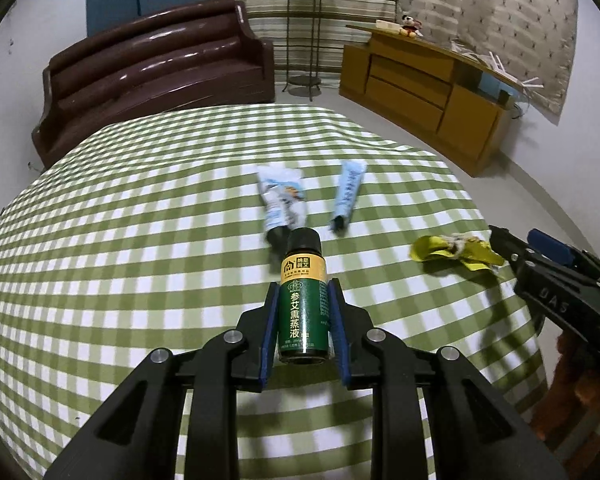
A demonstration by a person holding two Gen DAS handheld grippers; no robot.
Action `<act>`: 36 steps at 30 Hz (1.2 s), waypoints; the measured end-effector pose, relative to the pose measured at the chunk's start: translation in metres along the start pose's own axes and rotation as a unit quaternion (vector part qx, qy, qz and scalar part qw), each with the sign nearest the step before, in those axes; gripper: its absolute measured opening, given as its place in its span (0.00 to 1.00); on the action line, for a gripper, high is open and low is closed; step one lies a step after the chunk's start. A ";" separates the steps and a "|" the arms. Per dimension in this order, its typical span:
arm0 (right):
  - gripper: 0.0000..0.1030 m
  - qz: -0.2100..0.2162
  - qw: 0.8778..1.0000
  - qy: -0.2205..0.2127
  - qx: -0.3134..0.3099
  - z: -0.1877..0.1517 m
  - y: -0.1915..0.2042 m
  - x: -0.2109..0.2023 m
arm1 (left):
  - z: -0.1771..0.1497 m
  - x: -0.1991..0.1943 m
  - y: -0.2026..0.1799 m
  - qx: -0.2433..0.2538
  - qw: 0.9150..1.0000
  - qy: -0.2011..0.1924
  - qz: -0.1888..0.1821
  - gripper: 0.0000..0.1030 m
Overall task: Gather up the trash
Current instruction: 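Lift the green spray can with the left gripper while the right gripper grasps the yellow wrapper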
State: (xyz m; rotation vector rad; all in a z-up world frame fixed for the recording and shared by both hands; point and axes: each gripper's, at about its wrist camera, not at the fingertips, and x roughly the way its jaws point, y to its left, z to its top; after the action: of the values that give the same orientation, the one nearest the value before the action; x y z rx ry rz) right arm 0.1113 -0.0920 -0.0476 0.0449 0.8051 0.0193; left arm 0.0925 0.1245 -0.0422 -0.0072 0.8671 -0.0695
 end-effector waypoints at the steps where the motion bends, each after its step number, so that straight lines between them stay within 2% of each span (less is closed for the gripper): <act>1: 0.60 0.002 1.000 0.001 -0.003 -0.001 0.003 -0.001 | -0.001 0.000 0.003 -0.002 1.000 0.000 0.001 0.24; 22: 0.60 0.064 0.996 0.036 -0.045 -0.020 0.062 -0.015 | -0.020 -0.016 0.058 -0.041 0.999 -0.003 0.024 0.24; 28: 0.60 0.069 0.995 0.037 -0.058 -0.023 0.073 -0.020 | -0.023 -0.018 0.070 -0.049 0.998 -0.005 0.029 0.24; 36: 0.60 0.046 0.996 0.032 -0.062 -0.015 0.074 -0.013 | -0.026 -0.018 0.081 -0.057 0.998 -0.004 0.035 0.24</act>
State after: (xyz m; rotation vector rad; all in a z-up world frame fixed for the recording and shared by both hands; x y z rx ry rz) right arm 0.0919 -0.0177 -0.0453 -0.0373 0.8631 0.1582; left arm 0.0661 0.2072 -0.0482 -0.0845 0.8613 0.0453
